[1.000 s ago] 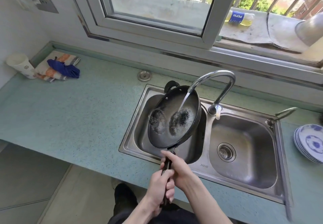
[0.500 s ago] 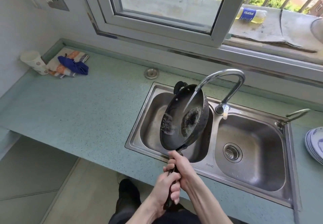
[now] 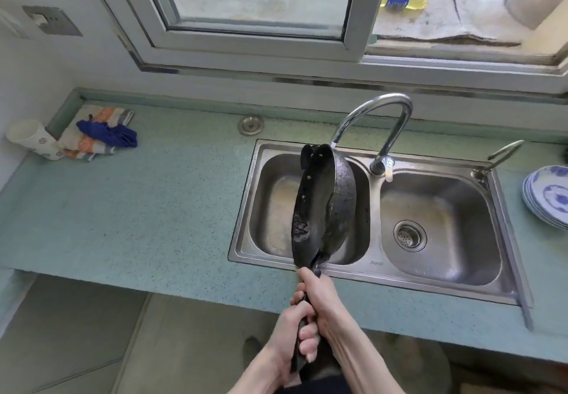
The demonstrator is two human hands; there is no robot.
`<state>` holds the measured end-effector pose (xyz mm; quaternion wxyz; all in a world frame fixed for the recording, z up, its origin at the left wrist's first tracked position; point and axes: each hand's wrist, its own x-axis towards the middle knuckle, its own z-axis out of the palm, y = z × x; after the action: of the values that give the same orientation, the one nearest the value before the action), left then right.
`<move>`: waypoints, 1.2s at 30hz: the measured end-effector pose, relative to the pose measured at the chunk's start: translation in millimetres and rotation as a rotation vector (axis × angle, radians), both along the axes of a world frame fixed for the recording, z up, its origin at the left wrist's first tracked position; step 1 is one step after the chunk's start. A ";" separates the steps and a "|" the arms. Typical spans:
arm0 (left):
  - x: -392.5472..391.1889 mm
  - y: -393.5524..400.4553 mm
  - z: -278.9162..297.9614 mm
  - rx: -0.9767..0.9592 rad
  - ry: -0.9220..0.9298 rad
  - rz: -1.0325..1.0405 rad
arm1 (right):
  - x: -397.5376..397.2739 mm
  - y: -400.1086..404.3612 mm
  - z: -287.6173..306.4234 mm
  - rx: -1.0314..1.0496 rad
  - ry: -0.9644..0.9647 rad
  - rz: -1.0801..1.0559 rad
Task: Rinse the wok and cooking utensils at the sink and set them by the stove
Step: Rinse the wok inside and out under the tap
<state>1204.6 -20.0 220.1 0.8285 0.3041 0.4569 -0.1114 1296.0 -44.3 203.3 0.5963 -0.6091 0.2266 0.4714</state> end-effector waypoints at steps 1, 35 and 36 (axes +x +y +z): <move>-3.2 2.5 0.2 -0.018 -0.012 0.003 | -3.5 1.1 1.6 -0.011 -0.018 -0.001; -17.8 79.6 16.6 -0.135 -0.221 -0.585 | -18.8 23.1 4.5 0.106 -0.152 0.050; -19.0 79.9 16.9 -0.101 -0.210 -0.597 | -20.3 23.5 3.7 0.088 -0.189 0.074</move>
<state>1185.6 60.0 237.0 0.8158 0.3931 0.2535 -0.3402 1275.8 -20.8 207.0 0.6235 -0.6317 0.1259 0.4431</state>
